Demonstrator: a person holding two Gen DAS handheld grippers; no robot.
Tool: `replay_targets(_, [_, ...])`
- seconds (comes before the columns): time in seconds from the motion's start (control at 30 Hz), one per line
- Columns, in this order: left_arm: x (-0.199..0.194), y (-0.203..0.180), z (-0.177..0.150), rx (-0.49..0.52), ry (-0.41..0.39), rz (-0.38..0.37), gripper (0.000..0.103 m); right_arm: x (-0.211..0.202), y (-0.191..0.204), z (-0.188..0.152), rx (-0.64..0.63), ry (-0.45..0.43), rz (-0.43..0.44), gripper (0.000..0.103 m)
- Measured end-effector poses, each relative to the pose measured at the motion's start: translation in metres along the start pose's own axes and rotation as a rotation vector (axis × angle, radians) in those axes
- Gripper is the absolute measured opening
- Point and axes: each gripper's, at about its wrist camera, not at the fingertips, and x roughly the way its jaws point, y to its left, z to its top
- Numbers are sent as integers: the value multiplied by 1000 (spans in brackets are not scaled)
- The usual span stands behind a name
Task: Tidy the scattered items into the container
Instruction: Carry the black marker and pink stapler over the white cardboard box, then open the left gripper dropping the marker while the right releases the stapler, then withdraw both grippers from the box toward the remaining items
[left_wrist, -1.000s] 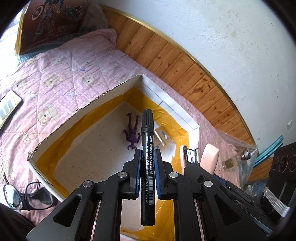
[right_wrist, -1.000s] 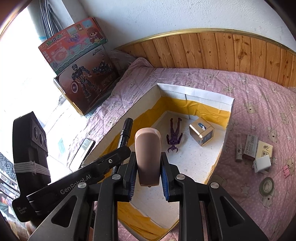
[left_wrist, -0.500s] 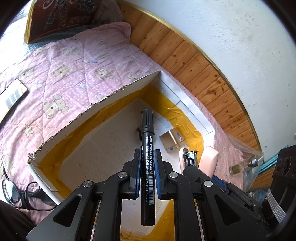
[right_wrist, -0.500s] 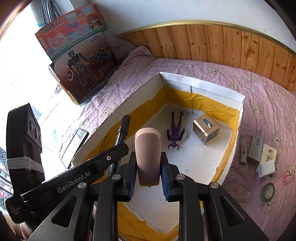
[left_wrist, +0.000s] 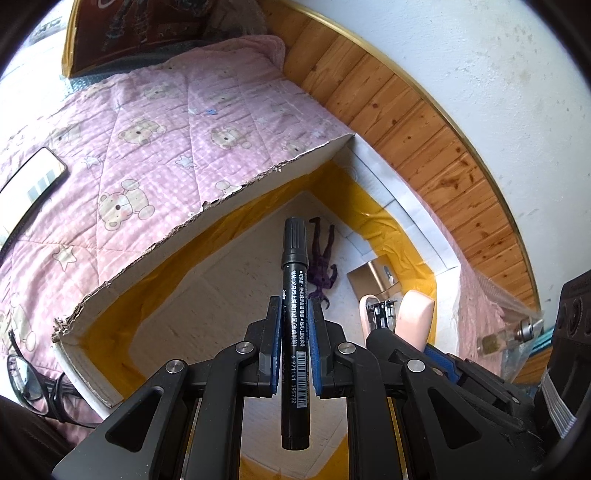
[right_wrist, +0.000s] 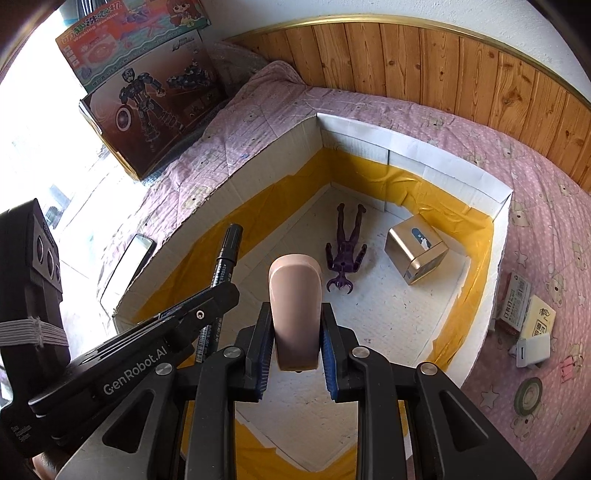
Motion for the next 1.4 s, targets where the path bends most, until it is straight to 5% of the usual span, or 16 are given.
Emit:
replay_targets(0.4, [11, -4, 0, 25, 47, 29, 12, 28, -9, 6, -30, 120, -29, 25])
replay_targets(0.57, [11, -2, -1, 2, 79, 0, 31, 37, -10, 4, -37, 164, -29, 26])
replay_targets(0.67, [10, -4, -2, -1, 97, -31, 39, 38, -13, 0, -24, 167, -53, 27])
replay_targets(1.4, [-13, -12, -5, -18, 61, -31, 43, 0, -10, -8, -17, 113, -49, 29])
